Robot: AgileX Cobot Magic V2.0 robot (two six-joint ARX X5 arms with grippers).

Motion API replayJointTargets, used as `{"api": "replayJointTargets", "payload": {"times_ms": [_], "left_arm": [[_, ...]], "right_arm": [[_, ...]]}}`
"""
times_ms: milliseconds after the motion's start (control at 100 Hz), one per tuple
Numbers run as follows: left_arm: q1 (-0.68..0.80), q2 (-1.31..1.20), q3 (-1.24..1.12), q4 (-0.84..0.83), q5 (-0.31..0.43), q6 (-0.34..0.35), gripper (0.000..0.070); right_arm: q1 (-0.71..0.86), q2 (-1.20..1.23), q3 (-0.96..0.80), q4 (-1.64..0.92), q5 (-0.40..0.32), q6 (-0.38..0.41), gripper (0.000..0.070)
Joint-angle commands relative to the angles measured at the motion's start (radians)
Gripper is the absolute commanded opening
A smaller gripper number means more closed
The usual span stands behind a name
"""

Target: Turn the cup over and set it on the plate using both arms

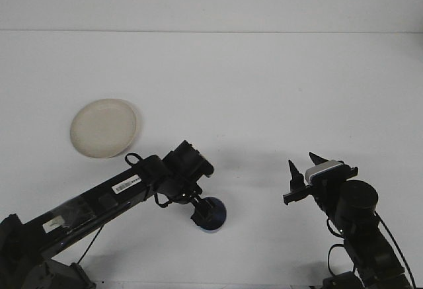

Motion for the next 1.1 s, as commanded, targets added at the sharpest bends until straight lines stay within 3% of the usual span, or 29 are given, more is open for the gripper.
{"api": "replayJointTargets", "payload": {"times_ms": [0, 40, 90, 220, 670, 810, 1090], "left_arm": [[-0.017, 0.031, 0.021, 0.012, -0.024, -0.014, 0.0496], [-0.023, 0.039, 0.021, 0.02, -0.029, -0.014, 0.048], [-0.031, 0.048, 0.021, 0.023, -0.029, -0.016, 0.039], [-0.041, 0.058, 0.021, 0.018, -0.029, -0.016, 0.0], [0.034, -0.03, 0.061, -0.01, -0.03, -0.025, 0.0013], [0.149, -0.105, 0.119, -0.059, -0.039, -0.022, 0.0013], [0.51, -0.201, 0.276, -0.174, -0.161, 0.054, 0.0013]], "right_arm": [[0.001, 0.002, 0.006, 0.012, -0.004, 0.006, 0.0379], [0.001, 0.002, 0.006, 0.012, -0.004, 0.006, 0.0379], [0.001, 0.002, 0.006, 0.012, -0.004, 0.006, 0.0379], [0.001, 0.002, 0.006, 0.012, -0.003, 0.006, 0.0379], [0.001, 0.002, 0.006, 0.012, -0.002, 0.002, 0.0379], [0.001, 0.002, 0.006, 0.012, -0.002, 0.002, 0.0379], [0.001, 0.002, 0.006, 0.011, -0.003, 0.002, 0.0379]]}}
